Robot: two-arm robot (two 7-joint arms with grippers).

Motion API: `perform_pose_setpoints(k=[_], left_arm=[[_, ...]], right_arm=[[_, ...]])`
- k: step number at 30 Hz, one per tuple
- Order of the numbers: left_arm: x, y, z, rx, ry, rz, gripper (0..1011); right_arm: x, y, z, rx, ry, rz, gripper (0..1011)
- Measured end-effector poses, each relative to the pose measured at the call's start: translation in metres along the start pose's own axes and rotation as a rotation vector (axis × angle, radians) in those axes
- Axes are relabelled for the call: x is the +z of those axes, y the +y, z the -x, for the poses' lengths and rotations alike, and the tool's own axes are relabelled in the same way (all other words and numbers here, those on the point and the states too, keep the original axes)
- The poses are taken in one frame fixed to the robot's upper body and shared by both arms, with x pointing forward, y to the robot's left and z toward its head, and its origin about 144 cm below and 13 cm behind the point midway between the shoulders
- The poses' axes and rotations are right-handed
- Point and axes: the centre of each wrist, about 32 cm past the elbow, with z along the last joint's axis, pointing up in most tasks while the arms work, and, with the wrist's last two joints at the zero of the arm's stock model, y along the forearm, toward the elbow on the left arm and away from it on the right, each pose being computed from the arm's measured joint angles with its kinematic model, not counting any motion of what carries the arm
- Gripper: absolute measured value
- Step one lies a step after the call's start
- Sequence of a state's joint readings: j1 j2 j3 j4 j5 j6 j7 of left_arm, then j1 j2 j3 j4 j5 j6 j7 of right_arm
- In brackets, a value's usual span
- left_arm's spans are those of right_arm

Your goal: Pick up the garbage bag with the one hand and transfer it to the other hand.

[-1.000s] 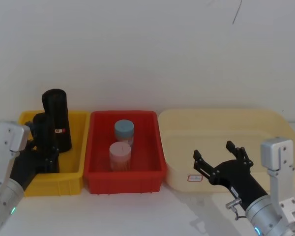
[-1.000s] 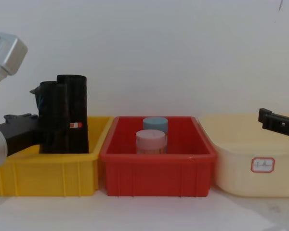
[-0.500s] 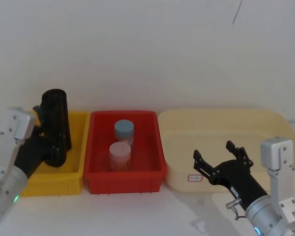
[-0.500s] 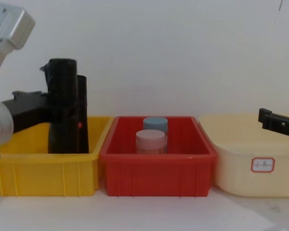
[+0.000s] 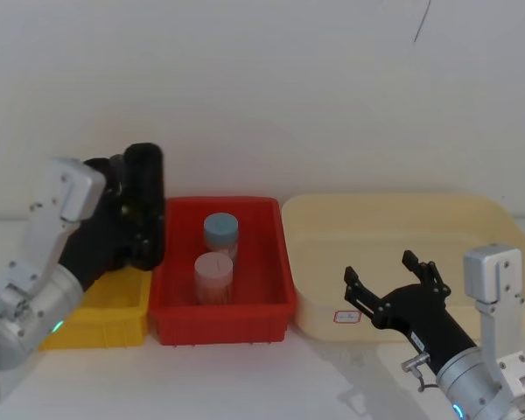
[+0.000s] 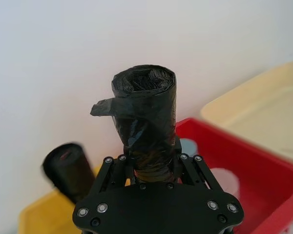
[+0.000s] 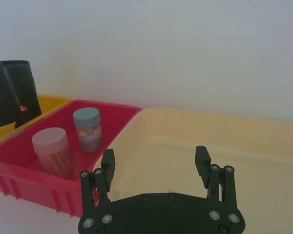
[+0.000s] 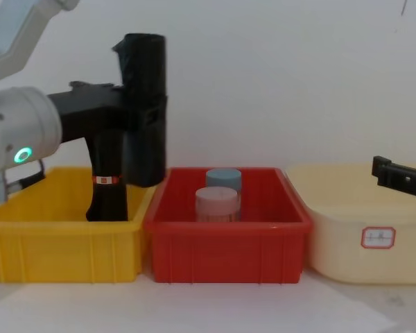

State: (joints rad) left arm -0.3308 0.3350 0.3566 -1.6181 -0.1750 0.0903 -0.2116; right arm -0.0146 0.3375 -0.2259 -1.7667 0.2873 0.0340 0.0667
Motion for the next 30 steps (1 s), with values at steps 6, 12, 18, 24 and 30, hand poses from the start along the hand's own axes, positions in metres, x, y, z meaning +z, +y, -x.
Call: perform_pose_setpoints(k=[6,12,18,24,30], left_arm=[[0.010,-0.013,0.007,-0.093,0.009,0.045,404],[0.014,-0.024,0.015,-0.167,0.026,0.073,404],[0.016,-0.035,0.023,-0.238,0.046,0.096,404],[0.018,-0.043,0.029,-0.289,0.062,0.111,404],[0.019,-0.049,0.033,-0.325,0.073,0.120,404]], right_arm=[[0.000,0.000,0.000,0.000,0.000,0.000,1000],[0.000,0.000,0.000,0.000,0.000,0.000,1000],[0.000,0.000,0.000,0.000,0.000,0.000,1000],[0.000,0.000,0.000,0.000,0.000,0.000,1000],[0.000,0.000,0.000,0.000,0.000,0.000,1000]])
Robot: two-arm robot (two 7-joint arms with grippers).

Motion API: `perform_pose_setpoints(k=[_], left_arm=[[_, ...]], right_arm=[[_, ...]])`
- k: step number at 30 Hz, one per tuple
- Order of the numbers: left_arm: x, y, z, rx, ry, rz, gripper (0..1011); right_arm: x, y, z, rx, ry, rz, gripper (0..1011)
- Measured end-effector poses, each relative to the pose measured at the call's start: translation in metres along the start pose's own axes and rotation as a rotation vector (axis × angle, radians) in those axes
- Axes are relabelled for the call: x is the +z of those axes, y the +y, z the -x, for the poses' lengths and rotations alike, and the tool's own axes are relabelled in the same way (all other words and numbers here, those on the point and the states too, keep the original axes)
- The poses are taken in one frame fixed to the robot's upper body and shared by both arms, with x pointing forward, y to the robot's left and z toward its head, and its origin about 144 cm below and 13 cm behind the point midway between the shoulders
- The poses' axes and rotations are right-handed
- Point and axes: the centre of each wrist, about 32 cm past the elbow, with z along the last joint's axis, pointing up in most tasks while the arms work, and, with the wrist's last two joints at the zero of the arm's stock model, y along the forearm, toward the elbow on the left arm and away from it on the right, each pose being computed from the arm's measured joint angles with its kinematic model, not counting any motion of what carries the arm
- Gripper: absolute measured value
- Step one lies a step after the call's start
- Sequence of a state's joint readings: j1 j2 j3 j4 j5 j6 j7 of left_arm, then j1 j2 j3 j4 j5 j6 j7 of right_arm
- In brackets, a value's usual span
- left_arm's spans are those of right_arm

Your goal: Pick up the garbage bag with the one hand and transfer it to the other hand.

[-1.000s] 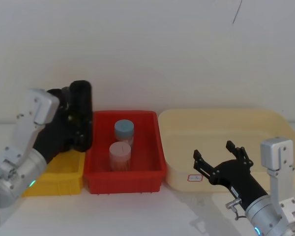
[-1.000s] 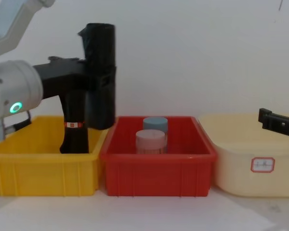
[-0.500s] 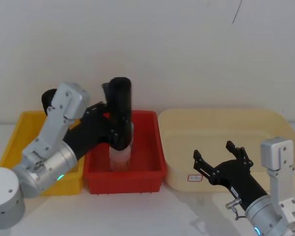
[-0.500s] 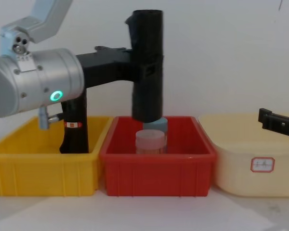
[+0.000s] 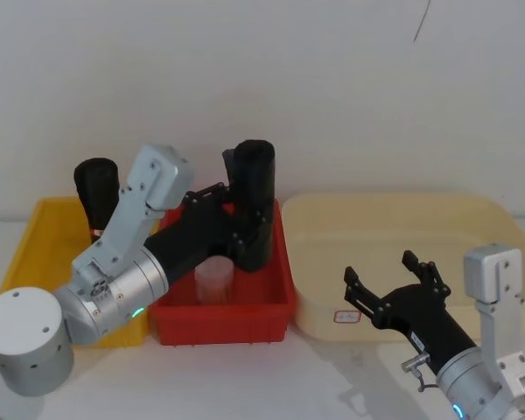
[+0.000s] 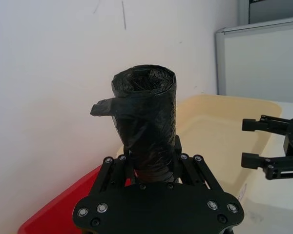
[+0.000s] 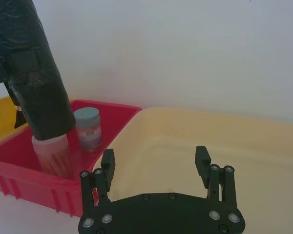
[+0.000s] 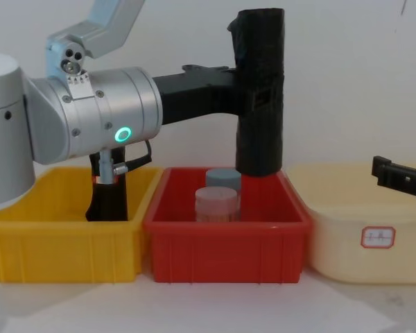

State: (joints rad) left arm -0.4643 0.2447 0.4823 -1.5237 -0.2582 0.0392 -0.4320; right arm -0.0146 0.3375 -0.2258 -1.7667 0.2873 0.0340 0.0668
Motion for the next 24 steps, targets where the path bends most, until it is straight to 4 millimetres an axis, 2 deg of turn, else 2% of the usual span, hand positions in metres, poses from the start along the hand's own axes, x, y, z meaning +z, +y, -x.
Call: perform_pose_setpoints(k=[14,24], left_arm=[[0.0008,-0.0073,0.0017,-0.034,0.017,0.012,404],[0.0011,-0.0094,0.0023,-0.044,0.021,0.015,404]], right_arm=[[-0.0008,-0.0013,-0.0005,0.010,-0.002,0.001,999],[-0.0013,-0.0071,-0.0020,0.082,-0.002,-0.017,1000]])
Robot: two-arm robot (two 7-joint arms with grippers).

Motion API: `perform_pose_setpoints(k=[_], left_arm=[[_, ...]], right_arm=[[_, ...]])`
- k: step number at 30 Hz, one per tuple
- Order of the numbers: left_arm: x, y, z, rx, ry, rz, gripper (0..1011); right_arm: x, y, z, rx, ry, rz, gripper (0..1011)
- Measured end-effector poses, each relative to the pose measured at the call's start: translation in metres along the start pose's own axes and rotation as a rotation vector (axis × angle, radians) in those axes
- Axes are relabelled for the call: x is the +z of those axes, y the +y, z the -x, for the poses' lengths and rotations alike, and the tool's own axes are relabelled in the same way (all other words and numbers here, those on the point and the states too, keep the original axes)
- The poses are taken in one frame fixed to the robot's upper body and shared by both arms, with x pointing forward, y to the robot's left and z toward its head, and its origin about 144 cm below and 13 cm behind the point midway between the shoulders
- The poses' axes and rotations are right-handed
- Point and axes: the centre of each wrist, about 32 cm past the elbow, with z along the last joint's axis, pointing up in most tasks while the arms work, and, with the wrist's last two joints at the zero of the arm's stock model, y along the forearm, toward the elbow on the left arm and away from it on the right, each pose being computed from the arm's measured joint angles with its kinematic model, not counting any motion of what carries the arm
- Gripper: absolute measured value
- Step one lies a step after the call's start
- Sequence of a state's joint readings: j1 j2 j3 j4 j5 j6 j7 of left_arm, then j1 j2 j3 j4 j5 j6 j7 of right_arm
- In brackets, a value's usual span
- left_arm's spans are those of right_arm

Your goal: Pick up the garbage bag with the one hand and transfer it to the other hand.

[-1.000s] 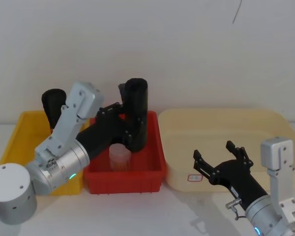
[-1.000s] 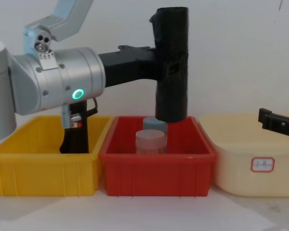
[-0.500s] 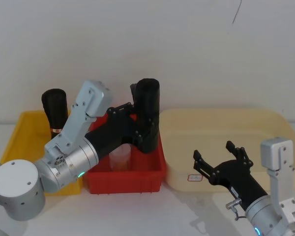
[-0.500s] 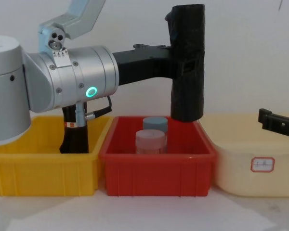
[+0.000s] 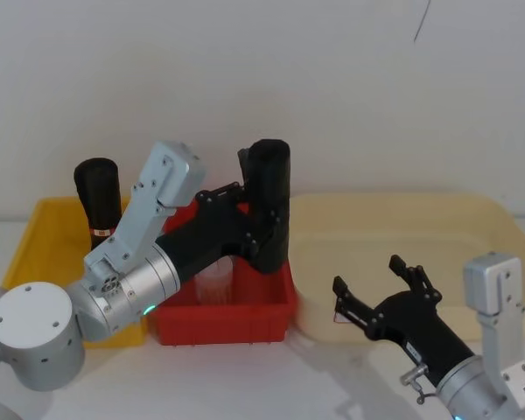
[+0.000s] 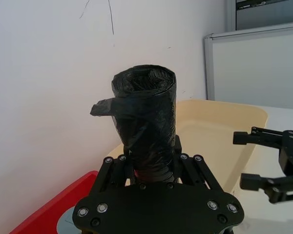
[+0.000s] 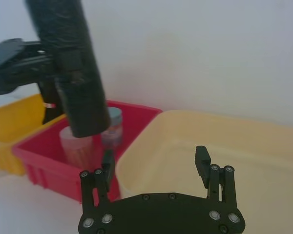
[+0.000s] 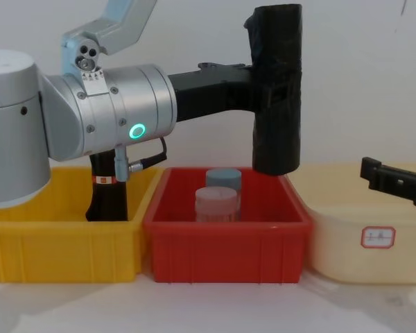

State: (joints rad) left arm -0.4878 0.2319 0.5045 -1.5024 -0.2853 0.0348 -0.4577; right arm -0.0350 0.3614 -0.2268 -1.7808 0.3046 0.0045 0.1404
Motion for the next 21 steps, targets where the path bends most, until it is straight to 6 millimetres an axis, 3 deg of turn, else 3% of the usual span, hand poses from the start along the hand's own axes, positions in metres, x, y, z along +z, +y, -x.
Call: perform_pose_setpoints(k=[21], left_arm=[[0.0001,-0.0014,0.0004,-0.006,0.003,0.002,404]], right_arm=[[-0.0032,-0.0070,-0.0020,0.130,0.024,-0.059,1000]])
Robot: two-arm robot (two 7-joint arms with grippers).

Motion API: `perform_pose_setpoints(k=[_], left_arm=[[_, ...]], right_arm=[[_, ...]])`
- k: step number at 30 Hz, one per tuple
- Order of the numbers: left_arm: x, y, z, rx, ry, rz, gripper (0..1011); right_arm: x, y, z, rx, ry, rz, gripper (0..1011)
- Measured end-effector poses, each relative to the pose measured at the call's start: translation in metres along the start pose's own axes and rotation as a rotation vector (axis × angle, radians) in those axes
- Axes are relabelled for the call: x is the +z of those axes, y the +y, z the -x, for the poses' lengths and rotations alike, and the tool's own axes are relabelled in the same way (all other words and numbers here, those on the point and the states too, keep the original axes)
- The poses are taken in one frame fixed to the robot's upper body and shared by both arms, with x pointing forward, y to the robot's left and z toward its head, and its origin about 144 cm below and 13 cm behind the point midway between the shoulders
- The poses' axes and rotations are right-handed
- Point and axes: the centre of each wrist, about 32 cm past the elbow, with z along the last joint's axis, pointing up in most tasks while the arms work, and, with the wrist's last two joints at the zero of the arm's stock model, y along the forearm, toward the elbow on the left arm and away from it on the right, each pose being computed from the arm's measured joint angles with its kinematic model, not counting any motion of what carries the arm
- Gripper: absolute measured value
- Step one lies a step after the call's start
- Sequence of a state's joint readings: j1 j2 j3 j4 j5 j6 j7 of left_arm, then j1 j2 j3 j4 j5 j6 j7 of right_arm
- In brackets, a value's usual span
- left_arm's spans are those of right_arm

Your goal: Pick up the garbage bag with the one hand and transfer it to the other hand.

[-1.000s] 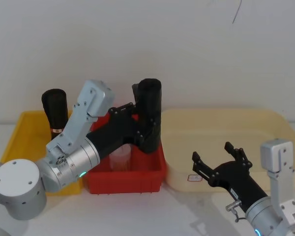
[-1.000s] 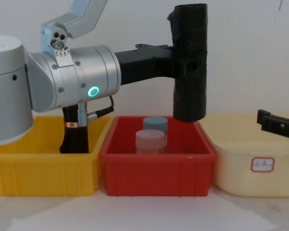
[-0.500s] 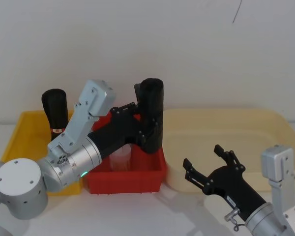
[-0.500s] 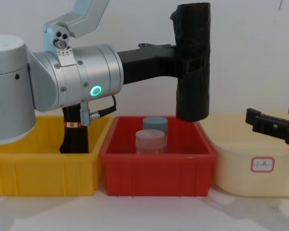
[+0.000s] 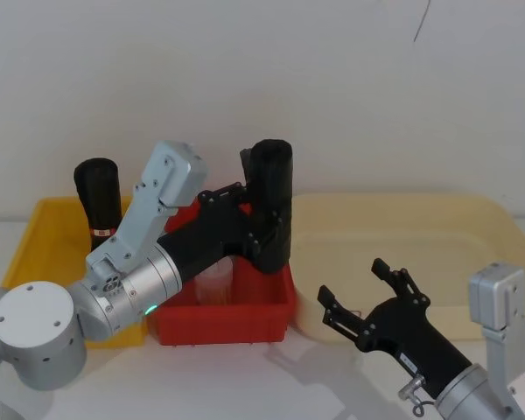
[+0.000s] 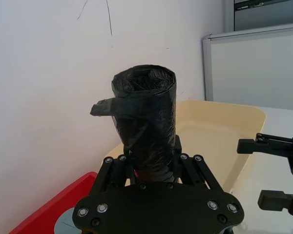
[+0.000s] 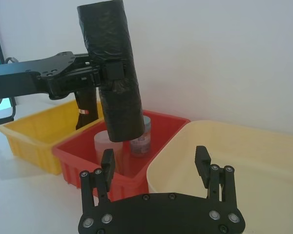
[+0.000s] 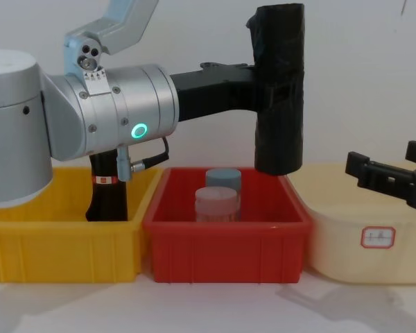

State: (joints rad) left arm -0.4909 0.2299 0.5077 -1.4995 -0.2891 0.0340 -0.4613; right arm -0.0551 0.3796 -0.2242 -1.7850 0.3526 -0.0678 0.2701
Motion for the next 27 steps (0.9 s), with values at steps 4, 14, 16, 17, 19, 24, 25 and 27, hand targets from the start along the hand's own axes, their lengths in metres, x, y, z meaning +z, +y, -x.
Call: perform_pose_setpoints(k=[4,14,16,17,19,24,25,27], left_arm=[[0.000,0.000,0.000,-0.001,0.000,0.000,404],[0.000,0.000,0.000,-0.001,0.000,0.000,404],[0.000,0.000,0.000,-0.001,0.000,0.000,404],[0.000,0.000,0.000,-0.001,0.000,0.000,404],[0.000,0.000,0.000,-0.001,0.000,0.000,404],[0.000,0.000,0.000,0.000,0.000,0.000,404],[0.000,0.000,0.000,-0.001,0.000,0.000,404],[0.000,0.000,0.000,-0.001,0.000,0.000,404]], right_arm=[[-0.001,0.000,0.001,0.004,0.003,-0.007,1000],[-0.005,-0.004,0.008,0.012,0.006,-0.018,1000],[-0.006,-0.005,0.011,0.014,0.006,-0.019,1000],[-0.006,-0.005,0.011,0.015,0.007,-0.020,1000],[-0.006,-0.005,0.013,0.017,0.006,-0.021,1000],[-0.007,-0.002,0.018,0.016,0.005,-0.026,1000],[-0.007,-0.002,0.019,0.016,0.005,-0.026,1000],[-0.007,-0.001,0.020,0.014,0.005,-0.028,999]])
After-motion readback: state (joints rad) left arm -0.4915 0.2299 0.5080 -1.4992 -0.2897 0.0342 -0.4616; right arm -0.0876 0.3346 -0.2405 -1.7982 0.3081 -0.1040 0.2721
